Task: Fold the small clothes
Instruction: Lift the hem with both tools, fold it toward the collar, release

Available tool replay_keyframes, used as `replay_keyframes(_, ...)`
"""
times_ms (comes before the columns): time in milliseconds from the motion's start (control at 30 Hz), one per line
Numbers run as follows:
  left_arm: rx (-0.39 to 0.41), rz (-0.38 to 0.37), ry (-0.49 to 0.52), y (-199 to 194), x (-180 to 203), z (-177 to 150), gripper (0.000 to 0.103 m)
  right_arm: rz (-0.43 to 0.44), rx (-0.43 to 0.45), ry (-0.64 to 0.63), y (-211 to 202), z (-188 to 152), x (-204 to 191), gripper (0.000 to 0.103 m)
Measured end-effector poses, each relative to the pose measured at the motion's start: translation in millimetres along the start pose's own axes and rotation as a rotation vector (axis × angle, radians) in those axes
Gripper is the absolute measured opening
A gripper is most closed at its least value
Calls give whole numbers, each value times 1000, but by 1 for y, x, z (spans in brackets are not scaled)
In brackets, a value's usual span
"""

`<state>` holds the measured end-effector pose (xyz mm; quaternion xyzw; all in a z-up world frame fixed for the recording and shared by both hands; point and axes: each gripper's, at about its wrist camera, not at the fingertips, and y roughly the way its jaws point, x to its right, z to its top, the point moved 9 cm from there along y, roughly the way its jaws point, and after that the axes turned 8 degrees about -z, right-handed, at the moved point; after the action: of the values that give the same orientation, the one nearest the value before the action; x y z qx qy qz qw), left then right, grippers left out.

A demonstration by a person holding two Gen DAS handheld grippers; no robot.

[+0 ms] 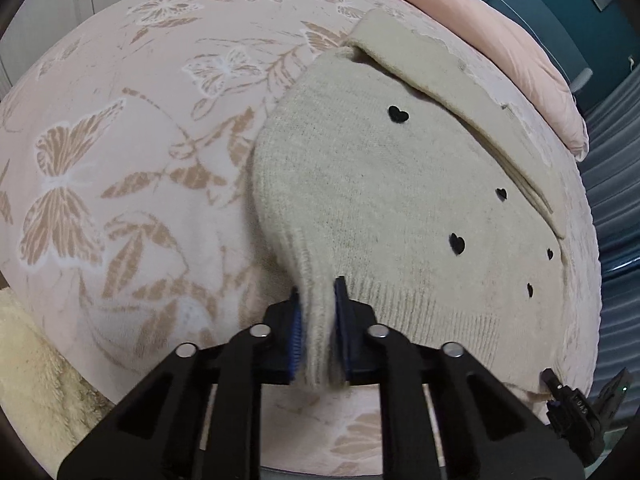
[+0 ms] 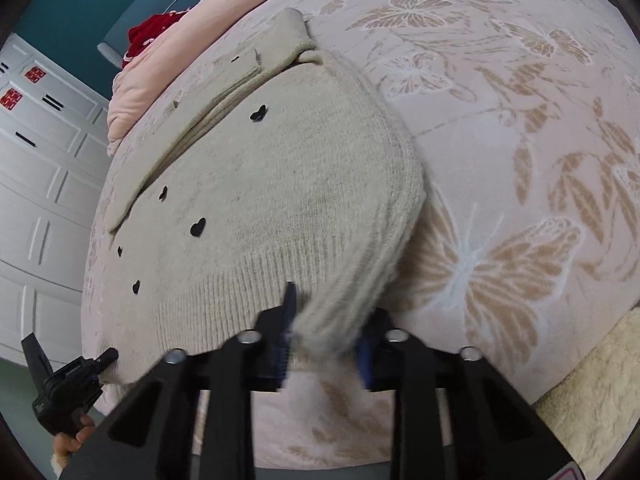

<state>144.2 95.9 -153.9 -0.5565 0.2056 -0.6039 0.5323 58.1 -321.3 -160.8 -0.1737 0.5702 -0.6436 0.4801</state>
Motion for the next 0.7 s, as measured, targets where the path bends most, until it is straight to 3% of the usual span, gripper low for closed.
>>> replay_keyframes(133, 18, -50, 16, -25, 9, 3, 7, 27, 43, -42, -25, 10, -10, 6)
replay_keyframes(333, 52, -89, 158, -93, 20, -6, 6, -63, 66, -398, -85, -4, -20, 5)
replay_keyframes(500, -12, -91, 264, -139, 12, -51, 6, -108, -76, -606, -118, -49, 4, 5)
replay_keyframes(700, -218, -107, 307, -174, -13, -167, 6, -111, -305, -754, -157, -153, 46, 5)
